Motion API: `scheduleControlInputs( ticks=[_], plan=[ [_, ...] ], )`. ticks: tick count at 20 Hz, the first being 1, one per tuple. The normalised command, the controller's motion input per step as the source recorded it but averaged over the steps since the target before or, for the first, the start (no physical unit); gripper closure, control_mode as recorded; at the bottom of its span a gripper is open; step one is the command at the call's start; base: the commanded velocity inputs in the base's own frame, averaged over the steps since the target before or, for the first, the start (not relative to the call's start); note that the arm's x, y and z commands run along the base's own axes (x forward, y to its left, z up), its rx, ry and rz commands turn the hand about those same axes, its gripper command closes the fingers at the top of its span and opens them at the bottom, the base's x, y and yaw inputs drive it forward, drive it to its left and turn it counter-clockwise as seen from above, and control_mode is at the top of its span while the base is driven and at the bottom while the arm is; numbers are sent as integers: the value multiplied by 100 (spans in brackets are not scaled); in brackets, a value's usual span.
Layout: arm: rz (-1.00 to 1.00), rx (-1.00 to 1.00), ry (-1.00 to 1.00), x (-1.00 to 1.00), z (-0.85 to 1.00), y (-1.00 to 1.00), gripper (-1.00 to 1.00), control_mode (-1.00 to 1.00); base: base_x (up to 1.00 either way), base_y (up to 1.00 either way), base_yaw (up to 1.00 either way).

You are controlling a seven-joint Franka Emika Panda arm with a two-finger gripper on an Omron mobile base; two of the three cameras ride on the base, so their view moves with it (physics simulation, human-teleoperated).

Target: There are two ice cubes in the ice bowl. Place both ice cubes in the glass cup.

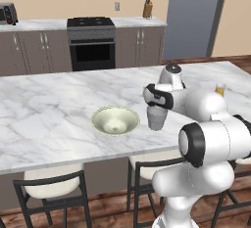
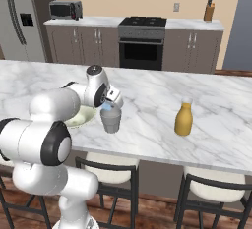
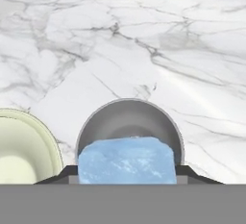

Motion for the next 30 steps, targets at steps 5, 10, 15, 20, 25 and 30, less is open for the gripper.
scheduleControlInputs(
  ticks=[5, 10, 15, 20, 25, 30],
  plan=[
    [0, 0, 0, 14, 0, 0, -100, -100, 0, 0, 0],
    [0, 0, 0, 6, 0, 0, -100, -100, 0, 0, 0],
    [0, 0, 0, 0, 0, 0, -100, -100, 0, 0, 0],
    [0, 0, 0, -45, 0, -2, -100, -100, 0, 0, 0],
    [0, 3, -12, -100, 46, -8, -100, -100, 0, 0, 0],
    [0, 1, -17, -100, 100, 0, -100, -100, 0, 0, 0]
  ],
)
